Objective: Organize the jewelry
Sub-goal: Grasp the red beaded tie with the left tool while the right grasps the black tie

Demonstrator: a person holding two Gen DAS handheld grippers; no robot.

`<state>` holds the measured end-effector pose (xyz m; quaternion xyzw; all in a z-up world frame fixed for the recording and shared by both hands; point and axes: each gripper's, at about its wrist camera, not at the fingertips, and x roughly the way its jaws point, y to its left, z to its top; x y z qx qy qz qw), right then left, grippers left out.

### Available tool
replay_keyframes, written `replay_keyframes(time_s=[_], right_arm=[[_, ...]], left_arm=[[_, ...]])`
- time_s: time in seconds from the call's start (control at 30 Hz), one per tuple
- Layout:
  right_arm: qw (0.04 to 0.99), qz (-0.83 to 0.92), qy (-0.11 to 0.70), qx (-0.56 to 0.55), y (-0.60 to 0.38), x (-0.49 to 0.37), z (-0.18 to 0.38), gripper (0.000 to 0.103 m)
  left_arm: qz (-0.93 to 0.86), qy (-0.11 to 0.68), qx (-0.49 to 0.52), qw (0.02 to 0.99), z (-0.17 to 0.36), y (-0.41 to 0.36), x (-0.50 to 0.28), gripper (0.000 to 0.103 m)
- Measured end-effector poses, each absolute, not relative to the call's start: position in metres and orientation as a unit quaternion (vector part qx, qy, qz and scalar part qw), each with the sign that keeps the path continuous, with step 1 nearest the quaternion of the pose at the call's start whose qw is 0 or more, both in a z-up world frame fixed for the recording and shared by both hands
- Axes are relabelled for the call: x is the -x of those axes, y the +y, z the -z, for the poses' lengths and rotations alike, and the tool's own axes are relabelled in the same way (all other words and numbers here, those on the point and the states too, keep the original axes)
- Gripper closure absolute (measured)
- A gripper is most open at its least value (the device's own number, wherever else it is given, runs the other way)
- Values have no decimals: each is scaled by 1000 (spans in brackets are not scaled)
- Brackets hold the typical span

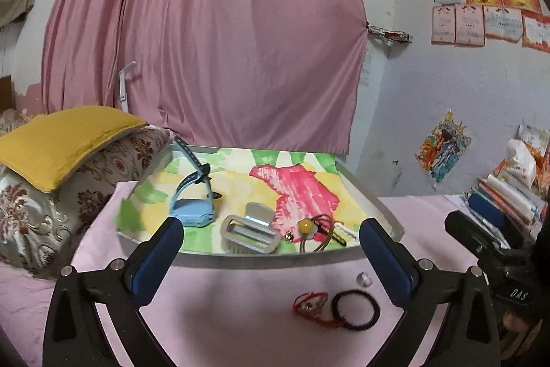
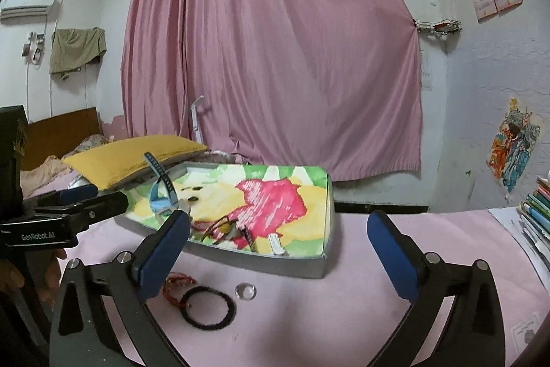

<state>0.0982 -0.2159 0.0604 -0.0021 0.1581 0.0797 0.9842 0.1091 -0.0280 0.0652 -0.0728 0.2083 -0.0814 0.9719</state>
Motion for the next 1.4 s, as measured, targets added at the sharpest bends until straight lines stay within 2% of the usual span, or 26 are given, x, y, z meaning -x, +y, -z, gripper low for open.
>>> replay_keyframes(time_s=[0.17,0.37,0.43,0.5,0.67,0.73,0.8,0.87,0.93,1.0,1.1,1.17,1.3,1.4], right_arm=[[974,-93,205,19,-214,-98,-53,2],[955,-103,277,30,-216,-110,-40,2],[947,-115,299,34,-215,-114,-35,9],[939,-123,319,41,-213,-118,-30,27],[925,-138,350,47,-207,-127,-17,50],[918,-149,363,46,-206,-130,-13,57],[913,-160,373,44,-204,-132,-10,65],[908,-169,380,46,-200,-134,-8,68],[905,-175,385,54,-196,-135,-6,68],[902,-176,388,64,-193,-136,-4,68],[897,-183,395,75,-187,-138,-2,70],[894,-185,399,80,-185,-141,-1,75],[887,-191,410,89,-179,-146,2,81],[882,-191,419,98,-174,-148,6,81]], left_arm=[[85,228,49,969,-59,-26,-97,0],[122,304,52,943,-41,-24,-103,0],[127,320,47,938,-36,-25,-106,0],[134,337,46,931,-32,-28,-110,0],[149,376,54,913,-19,-32,-119,1],[155,385,55,908,-16,-33,-121,8],[156,395,51,904,-14,-36,-124,21],[164,401,45,900,-12,-39,-127,28],[172,404,39,898,-12,-43,-130,30],[184,413,33,891,-11,-48,-134,40],[192,426,22,884,-9,-54,-142,46],[194,433,12,880,-7,-57,-147,50],[201,451,11,870,-3,-62,-156,51],[201,455,-2,867,-3,-66,-160,51]])
